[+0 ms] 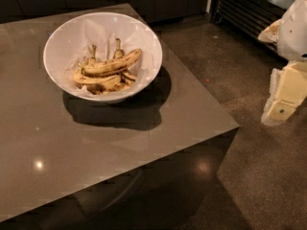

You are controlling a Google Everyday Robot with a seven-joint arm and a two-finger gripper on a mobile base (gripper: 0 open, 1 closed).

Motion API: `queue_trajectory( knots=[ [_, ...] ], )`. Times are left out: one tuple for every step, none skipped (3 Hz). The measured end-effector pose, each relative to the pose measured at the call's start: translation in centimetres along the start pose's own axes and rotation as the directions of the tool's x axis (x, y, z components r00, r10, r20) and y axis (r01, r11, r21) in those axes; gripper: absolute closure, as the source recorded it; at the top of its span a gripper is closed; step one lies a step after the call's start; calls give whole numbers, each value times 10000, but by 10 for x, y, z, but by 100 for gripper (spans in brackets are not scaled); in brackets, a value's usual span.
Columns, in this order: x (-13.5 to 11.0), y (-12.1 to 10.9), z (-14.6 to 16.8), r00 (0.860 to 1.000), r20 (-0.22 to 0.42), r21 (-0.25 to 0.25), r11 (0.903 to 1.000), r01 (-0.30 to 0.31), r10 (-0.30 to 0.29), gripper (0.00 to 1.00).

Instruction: Pick banana from white bowl

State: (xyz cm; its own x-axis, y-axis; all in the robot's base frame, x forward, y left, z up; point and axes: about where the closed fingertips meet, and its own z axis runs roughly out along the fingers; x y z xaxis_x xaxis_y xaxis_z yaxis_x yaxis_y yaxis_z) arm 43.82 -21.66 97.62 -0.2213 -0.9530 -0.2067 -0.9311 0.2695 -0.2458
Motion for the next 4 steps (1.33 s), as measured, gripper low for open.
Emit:
queue_trajectory(
  knots=[
    [-1,-1,-1,10000,21,57,10000,37,-38,0],
    [-14,-13,3,9999,-162,-200,9998,53,-57,0],
    [-29,-29,11,9985,-427,-470,9984,314,-334,0],
    [-54,-49,23,9937,-477,-546,9937,984,-1010,0]
  ],
)
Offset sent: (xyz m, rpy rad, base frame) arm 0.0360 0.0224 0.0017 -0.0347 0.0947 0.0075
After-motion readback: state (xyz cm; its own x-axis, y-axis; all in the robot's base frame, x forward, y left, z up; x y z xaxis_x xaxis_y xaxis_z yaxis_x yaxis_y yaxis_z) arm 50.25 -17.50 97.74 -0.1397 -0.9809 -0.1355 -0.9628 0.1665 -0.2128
